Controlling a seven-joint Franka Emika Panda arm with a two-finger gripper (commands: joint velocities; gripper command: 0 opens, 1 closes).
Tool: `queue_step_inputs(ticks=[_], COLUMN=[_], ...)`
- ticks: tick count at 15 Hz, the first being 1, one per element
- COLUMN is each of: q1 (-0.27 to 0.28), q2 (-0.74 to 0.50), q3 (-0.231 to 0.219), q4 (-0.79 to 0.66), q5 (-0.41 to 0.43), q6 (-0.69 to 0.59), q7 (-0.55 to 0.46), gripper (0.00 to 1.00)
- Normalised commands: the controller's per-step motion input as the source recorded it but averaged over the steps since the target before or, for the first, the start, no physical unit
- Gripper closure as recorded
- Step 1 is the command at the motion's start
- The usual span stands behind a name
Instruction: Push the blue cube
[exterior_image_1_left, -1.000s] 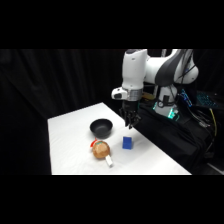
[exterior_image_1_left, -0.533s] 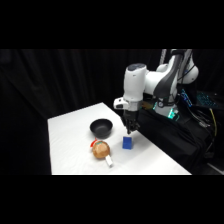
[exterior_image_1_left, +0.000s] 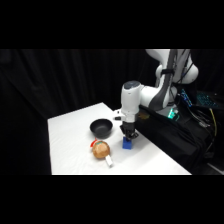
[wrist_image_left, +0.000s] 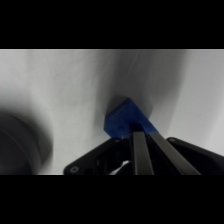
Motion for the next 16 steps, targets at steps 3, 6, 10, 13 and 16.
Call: queue_step_inputs(ticks=[3,6,10,13,16], q1=[0.020,0.054,0.058,0.003,-0.011], q2=[0.23,-0.15,-0.55,-0.47,-0.28], q3=[-0.033,-0.073,-0.064,0.016,0.014], q4=[0.13,0.03,0.00,0.10,0.15], q5=[-0.015,-0.055,-0.082,0.040,0.099], q6=[0.17,-0.21,-0.56,-0.57,-0.43], q7=[-0.09,-0.01,0.04,-0.06,-0.11], gripper=[0.94,0.95,0.94,0.69,0.49])
